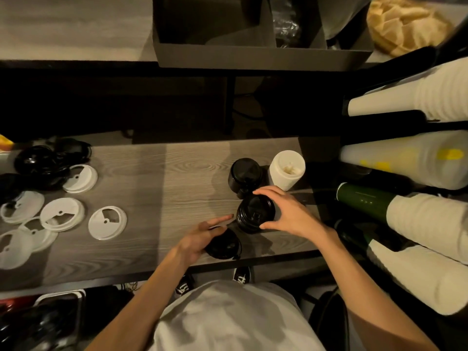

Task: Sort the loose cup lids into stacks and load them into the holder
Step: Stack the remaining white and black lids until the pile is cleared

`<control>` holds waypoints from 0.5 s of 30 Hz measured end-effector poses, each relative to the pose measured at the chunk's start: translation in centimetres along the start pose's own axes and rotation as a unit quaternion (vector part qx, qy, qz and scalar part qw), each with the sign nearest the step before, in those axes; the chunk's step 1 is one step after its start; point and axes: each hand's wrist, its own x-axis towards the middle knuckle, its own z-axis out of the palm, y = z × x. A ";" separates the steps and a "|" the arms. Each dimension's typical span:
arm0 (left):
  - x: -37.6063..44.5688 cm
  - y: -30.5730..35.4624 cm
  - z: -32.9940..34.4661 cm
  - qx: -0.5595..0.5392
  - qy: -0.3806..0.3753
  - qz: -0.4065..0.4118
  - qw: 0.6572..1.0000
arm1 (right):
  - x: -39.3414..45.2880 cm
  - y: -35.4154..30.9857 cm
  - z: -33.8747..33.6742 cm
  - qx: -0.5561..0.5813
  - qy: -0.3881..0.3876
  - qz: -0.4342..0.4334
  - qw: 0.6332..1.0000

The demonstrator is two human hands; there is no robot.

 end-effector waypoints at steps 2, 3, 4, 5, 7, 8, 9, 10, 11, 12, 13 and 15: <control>0.0 0.1 0.3 -0.003 0.003 -0.002 1.000 | 0.3 0.2 0.2 -0.014 -0.005 -0.005 1.000; 0.0 0.0 0.4 -0.004 -0.001 -0.002 1.000 | 0.4 0.3 0.4 -0.016 -0.006 -0.006 1.000; 0.0 0.0 0.4 -0.005 -0.005 0.000 1.000 | 0.3 0.3 0.6 -0.017 -0.005 -0.005 1.000; 0.1 0.0 0.5 -0.010 -0.007 0.002 1.000 | 0.3 0.3 0.8 -0.017 -0.003 -0.004 1.000; 0.0 0.1 0.7 -0.019 -0.008 0.006 1.000 | 0.2 0.2 1.2 -0.016 0.010 0.001 1.000; 0.0 0.2 0.8 -0.020 -0.008 0.007 1.000 | 0.1 0.2 1.3 -0.014 0.020 0.004 1.000; 0.0 0.2 0.9 -0.018 -0.009 0.009 1.000 | -0.1 0.2 1.5 -0.013 0.032 0.006 0.999; 0.1 0.2 0.9 -0.016 -0.009 0.010 1.000 | -0.1 0.3 1.7 -0.013 0.043 0.008 0.999; 0.2 0.1 0.9 -0.012 -0.009 0.010 1.000 | -0.3 0.4 1.9 -0.014 0.056 0.010 0.998; 0.2 0.0 0.9 -0.012 -0.009 0.010 1.000 | -0.4 0.4 2.1 -0.013 0.068 0.014 0.998; 0.3 -0.1 0.9 -0.014 -0.007 0.010 1.000 | -0.5 0.4 2.4 -0.010 0.080 0.019 0.997; 0.3 -0.1 1.0 -0.017 -0.006 0.013 1.000 | -0.8 0.4 3.0 -0.008 0.105 0.025 0.994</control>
